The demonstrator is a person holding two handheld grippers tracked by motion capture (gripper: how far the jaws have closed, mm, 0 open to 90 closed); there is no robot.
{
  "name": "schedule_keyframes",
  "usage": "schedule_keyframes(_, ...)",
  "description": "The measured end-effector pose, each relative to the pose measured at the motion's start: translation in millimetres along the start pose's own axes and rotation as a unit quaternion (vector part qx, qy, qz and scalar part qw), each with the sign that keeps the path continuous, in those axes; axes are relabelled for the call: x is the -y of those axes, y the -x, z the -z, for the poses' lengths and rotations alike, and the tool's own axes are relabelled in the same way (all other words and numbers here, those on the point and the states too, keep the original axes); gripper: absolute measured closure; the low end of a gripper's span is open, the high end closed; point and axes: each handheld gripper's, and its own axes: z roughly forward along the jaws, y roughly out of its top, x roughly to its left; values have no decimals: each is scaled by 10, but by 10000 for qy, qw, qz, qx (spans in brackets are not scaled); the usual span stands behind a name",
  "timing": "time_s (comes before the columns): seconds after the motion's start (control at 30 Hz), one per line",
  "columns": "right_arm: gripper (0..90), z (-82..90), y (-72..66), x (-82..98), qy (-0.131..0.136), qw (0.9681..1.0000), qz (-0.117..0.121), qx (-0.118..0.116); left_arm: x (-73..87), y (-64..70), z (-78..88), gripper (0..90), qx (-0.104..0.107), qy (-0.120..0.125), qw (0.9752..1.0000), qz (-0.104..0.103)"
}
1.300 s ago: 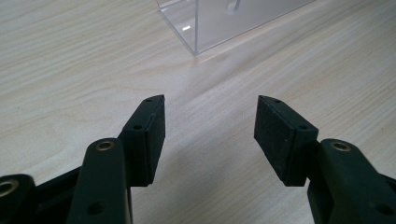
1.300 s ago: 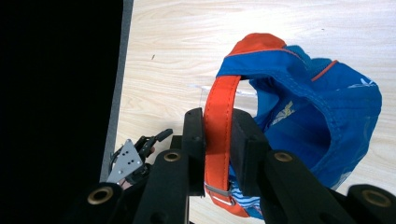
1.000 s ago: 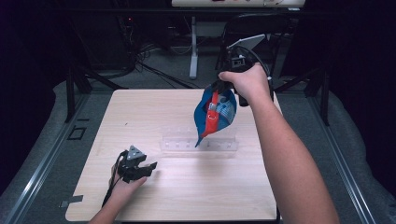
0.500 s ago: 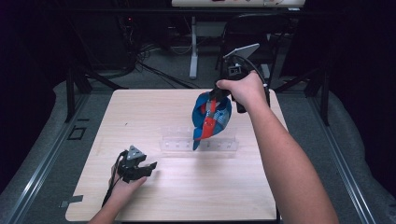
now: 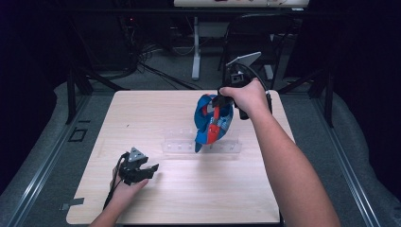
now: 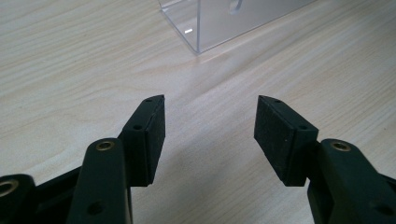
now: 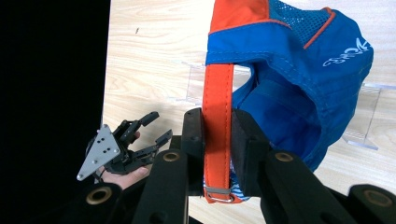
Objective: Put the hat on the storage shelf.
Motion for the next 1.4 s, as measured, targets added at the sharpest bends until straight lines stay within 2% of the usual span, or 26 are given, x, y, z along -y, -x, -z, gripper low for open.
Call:
schedule_keyframes(0.13, 763, -33, 19, -5, -24, 10000, 17, -2, -3, -8, -8, 435, -9, -27, 10000, -38)
schedule_keyframes(0.33, 759, -51, 34, -14, -25, 10000, -10, -19, -9, -10, -17, 435, -14, -15, 10000, 26)
schedule_keyframes(0.6, 746, -112, 148, -42, -98, 9999, -47, 15, -13, -23, -30, 435, -35, -29, 10000, 88)
schedule_keyframes(0.73, 677, -115, 213, -25, -92, 9999, -95, 33, -5, -21, -23, 435, -20, -41, 10000, 61)
schedule_keyframes(0.77, 659, -105, 234, -23, -123, 9999, -40, 102, 0, -32, -11, 435, -34, -44, 10000, 62)
schedule_keyframes(1.03, 626, -66, 312, 30, -7, 9998, -128, 145, 3, -37, 4, 435, -32, -11, 10000, 87)
schedule_keyframes(1.2, 613, -95, 421, 88, -183, 9995, -95, 251, 6, -49, 12, 435, -47, 2, 9999, 111)
schedule_keyframes(1.33, 612, -129, 548, 151, -109, 9995, -233, 209, 7, -53, 14, 435, -47, -8, 9999, 99)
schedule_keyframes(1.4, 613, -140, 622, 187, -165, 9995, -202, 200, 6, -46, 12, 435, -50, 3, 9999, 123)
